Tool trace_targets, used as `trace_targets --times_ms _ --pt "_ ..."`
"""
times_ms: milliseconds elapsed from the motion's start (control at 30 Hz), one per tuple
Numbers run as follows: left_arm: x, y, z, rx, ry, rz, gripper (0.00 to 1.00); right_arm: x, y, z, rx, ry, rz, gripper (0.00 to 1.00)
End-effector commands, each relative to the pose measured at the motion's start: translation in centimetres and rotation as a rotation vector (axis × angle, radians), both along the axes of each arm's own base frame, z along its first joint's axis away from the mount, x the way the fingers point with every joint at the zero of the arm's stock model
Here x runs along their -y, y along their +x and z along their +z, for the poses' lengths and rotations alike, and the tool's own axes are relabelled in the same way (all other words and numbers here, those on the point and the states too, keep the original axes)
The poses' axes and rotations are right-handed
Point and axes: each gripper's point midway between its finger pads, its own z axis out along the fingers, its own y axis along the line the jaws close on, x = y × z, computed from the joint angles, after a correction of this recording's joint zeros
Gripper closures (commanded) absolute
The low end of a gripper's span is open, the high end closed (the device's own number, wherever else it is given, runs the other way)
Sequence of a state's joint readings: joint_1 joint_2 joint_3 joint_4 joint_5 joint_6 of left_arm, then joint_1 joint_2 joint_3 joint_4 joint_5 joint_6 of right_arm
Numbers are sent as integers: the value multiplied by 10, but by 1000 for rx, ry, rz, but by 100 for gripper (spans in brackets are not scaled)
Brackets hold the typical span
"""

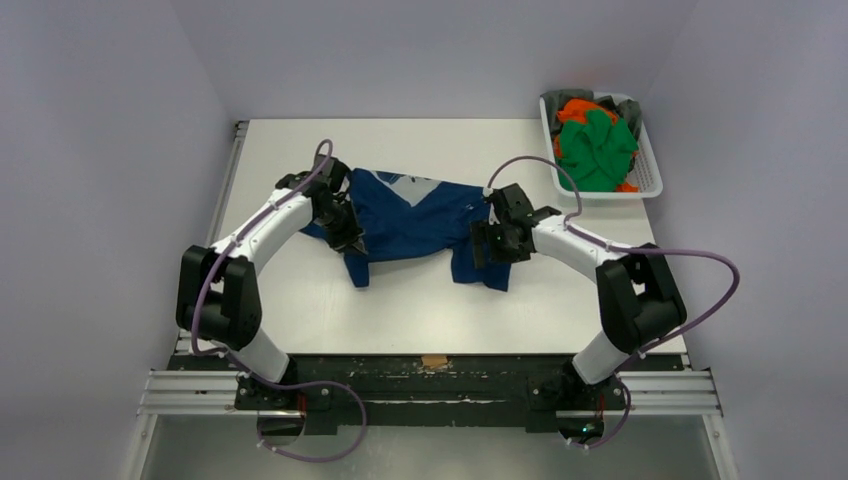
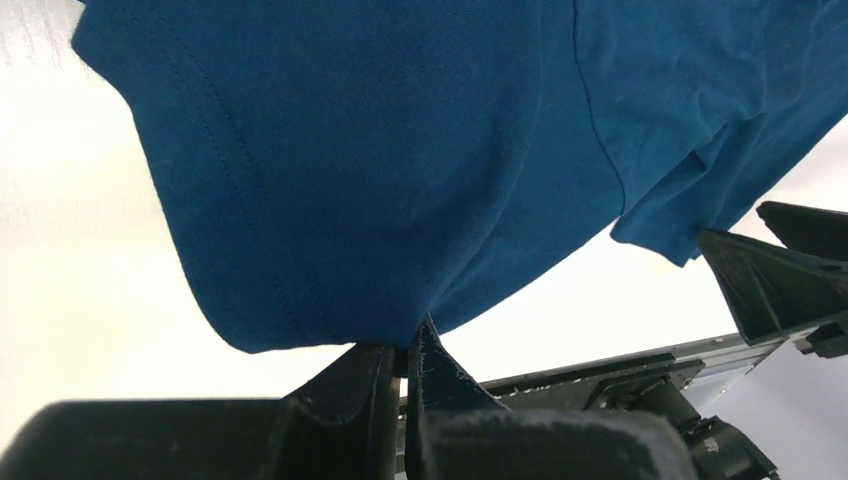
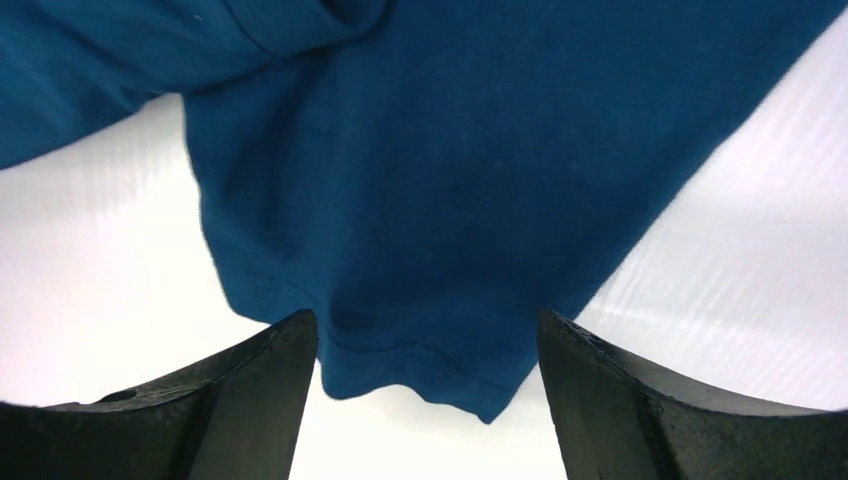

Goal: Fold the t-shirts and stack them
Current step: Flatten out the tshirt

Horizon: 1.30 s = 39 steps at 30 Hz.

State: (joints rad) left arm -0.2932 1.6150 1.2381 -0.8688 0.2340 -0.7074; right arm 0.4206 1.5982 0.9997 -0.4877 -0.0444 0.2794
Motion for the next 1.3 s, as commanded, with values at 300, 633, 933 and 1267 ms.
trace_targets --times_ms 300,633,933,1267 --pt "-1 -2 -46 -150 39 -44 81 7 -8 -39 -92 -87 -18 27" --pt "-2 19 -39 -104 64 -37 74 10 -6 -42 -79 -104 -22 36" --pt "9 32 -22 -55 13 -59 82 11 -6 -41 -72 -104 -31 42" --pt "-8 -3 -33 -149 92 -72 77 12 -9 -41 -82 -106 -23 42"
